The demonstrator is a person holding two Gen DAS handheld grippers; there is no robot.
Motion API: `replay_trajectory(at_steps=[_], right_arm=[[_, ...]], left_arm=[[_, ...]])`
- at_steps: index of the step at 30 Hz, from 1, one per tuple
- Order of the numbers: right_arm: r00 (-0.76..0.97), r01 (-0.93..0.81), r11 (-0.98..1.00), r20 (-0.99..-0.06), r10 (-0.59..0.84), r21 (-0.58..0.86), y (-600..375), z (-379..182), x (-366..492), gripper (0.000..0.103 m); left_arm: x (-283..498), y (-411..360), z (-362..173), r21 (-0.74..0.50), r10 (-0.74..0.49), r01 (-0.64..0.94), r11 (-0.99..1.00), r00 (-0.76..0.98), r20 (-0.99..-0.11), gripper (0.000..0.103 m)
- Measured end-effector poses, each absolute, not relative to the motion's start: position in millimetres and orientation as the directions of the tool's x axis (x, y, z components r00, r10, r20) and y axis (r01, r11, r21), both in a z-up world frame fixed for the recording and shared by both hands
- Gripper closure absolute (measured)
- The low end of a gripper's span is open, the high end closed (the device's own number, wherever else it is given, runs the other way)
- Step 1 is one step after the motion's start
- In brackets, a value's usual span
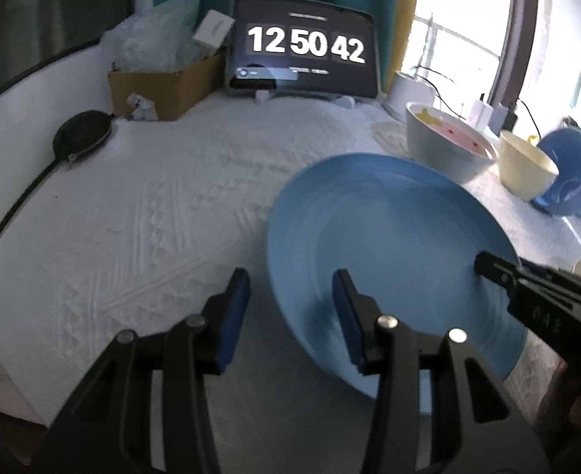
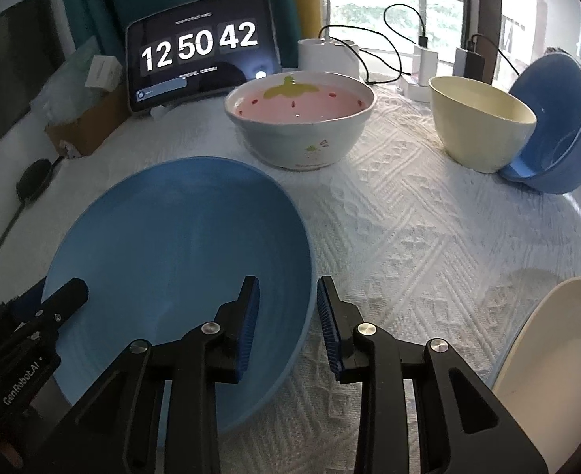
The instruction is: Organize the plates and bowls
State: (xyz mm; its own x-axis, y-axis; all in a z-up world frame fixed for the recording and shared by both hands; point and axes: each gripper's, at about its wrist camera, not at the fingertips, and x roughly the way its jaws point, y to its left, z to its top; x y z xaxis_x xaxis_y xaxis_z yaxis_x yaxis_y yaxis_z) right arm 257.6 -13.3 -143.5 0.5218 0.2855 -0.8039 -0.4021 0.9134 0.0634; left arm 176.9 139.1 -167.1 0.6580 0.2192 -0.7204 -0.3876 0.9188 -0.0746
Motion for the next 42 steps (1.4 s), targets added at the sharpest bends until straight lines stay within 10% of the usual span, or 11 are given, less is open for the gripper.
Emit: replay_trajectory(at_steps=[42], right_arm=[[0.647,-0.372,0.921,-0.68,0.343,0.11,-72.0,-94.0,218.1,0.084]], left_arm=[[150.5,85.1,-121.6,-0.112,0.178,-0.309,0.945,0.769,-0.614,0.063]])
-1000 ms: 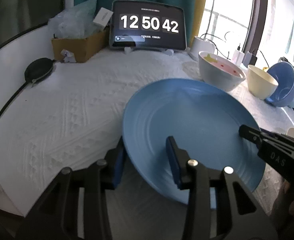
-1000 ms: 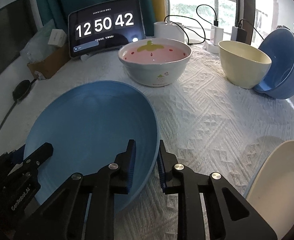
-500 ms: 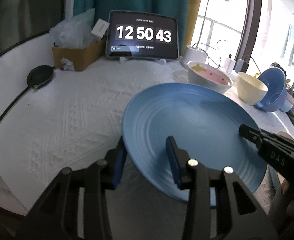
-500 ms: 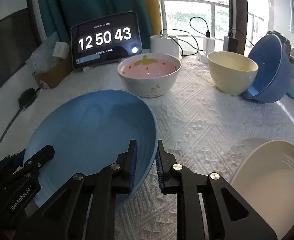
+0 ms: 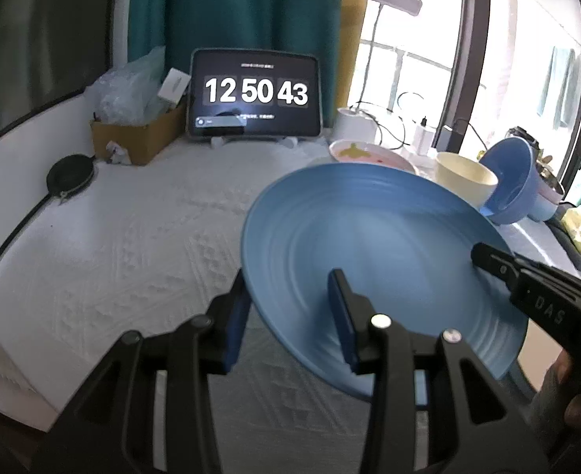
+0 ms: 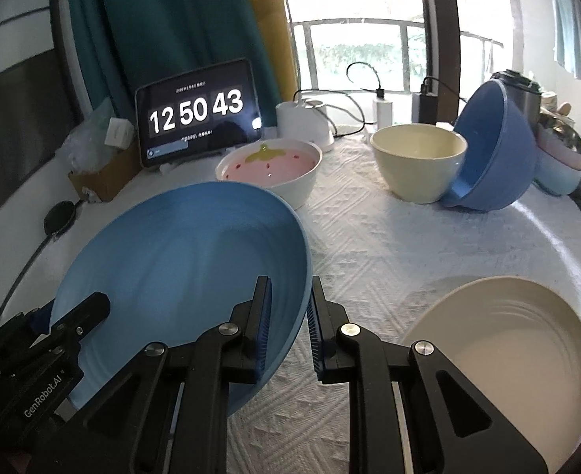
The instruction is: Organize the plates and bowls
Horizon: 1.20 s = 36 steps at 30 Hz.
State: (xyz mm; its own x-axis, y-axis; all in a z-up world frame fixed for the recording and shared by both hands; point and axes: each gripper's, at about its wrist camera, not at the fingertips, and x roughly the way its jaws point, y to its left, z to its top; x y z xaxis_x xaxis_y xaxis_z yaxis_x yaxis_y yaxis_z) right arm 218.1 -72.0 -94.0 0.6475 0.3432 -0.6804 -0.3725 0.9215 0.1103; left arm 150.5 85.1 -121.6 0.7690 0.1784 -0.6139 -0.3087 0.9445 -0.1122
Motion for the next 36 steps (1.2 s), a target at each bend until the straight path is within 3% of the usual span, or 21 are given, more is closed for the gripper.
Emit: replay_trajectory(at_steps=[36], right_arm=[[0.729,-0.251,0.957,-0.623,0.285,0.144,-194.2,-50.1,210.0,0.084]], left_arm=[[177.7,-28.4,-76.7,-0.074,0.077,-0.147,0.986,0.81,-0.581,0.063]])
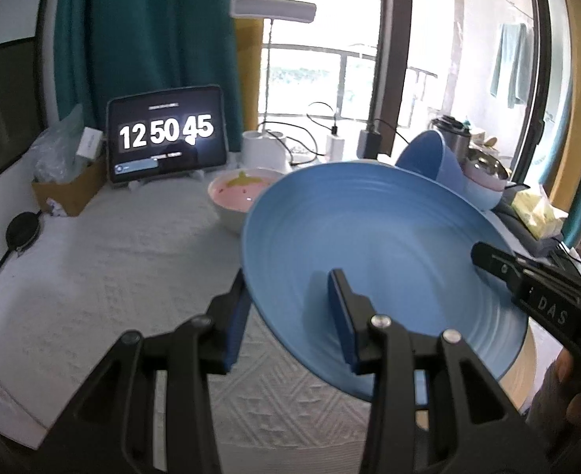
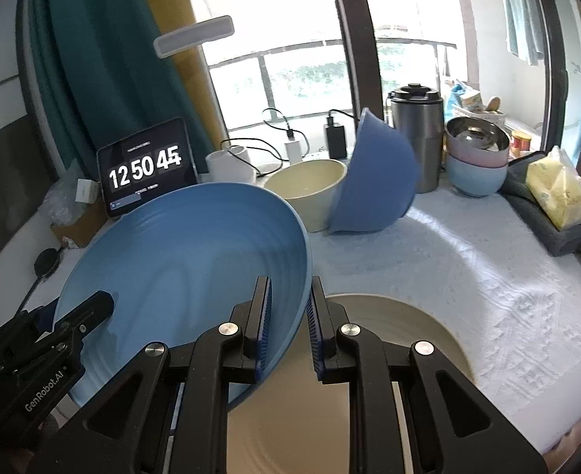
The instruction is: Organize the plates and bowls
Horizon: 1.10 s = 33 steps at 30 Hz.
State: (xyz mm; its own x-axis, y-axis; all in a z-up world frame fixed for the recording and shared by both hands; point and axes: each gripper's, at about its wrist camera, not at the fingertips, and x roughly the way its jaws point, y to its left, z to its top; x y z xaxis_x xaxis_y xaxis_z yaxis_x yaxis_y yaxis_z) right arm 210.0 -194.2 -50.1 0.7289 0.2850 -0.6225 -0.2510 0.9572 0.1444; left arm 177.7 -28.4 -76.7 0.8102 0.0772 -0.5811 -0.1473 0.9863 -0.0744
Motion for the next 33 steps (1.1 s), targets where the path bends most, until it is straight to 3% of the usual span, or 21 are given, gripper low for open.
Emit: replay_trajectory(at_steps=[33], right_arm=[[0.698,-0.136,0.983,-0.692,0.185,0.125,-249.0,-80.4,201.8,0.084]], left_arm=[[188.5,-80.5,-106.2,-0.046,-0.009,-0.028,0.999,0.757,-0.653,0.063]])
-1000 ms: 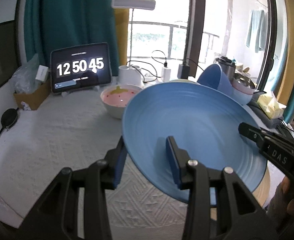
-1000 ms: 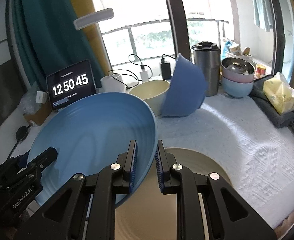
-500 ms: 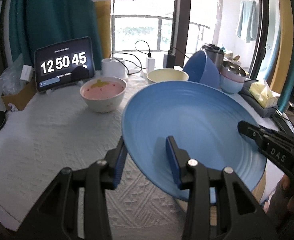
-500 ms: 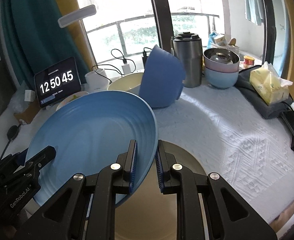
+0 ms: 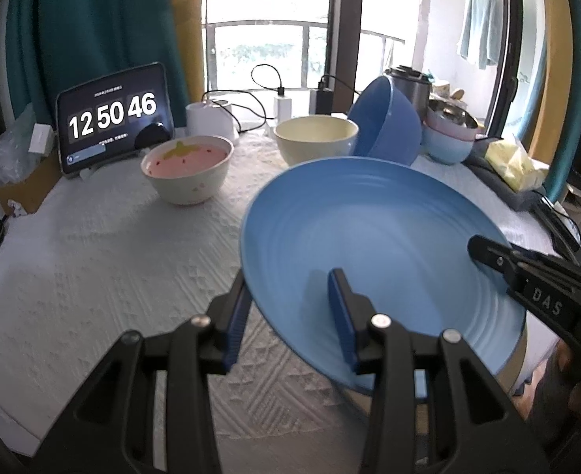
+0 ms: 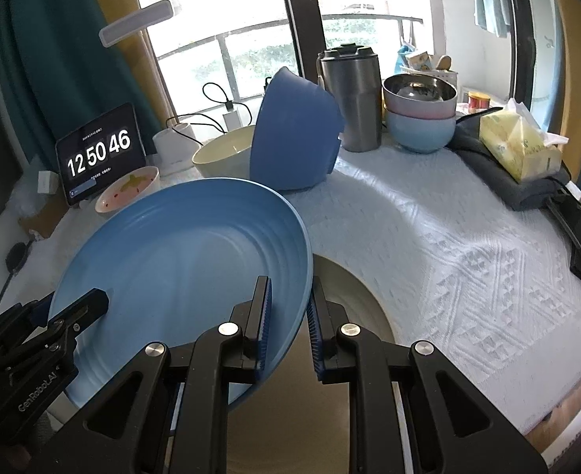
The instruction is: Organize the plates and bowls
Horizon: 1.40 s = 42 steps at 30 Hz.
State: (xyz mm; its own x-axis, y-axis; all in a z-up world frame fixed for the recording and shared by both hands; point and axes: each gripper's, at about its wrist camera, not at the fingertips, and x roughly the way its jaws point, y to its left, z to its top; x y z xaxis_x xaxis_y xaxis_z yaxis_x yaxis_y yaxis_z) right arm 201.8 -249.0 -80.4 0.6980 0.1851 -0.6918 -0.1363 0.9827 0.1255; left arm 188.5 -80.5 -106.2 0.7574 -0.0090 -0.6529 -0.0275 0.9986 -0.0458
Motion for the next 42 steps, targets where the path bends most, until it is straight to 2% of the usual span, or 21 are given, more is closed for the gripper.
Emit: replay_trajectory(at_steps=[24,42], right_arm=[[0.678,-0.055,0.986,-0.719,0.154,0.16,-283.1,-99.1,191.9,0.083],[0.697,-0.039,0.98,-0.697,0.165,0.194,-291.8,-97.6,169.8,0.084]], left_arm=[[186.8,-115.1,-133.8,-0.008,-0.045,0.057,0.998,0.664,-0.746,0.061],[172.0,-120.0,-137.3,0.023,-0.031,0.073,0.997,0.661,-0.75,0.059]])
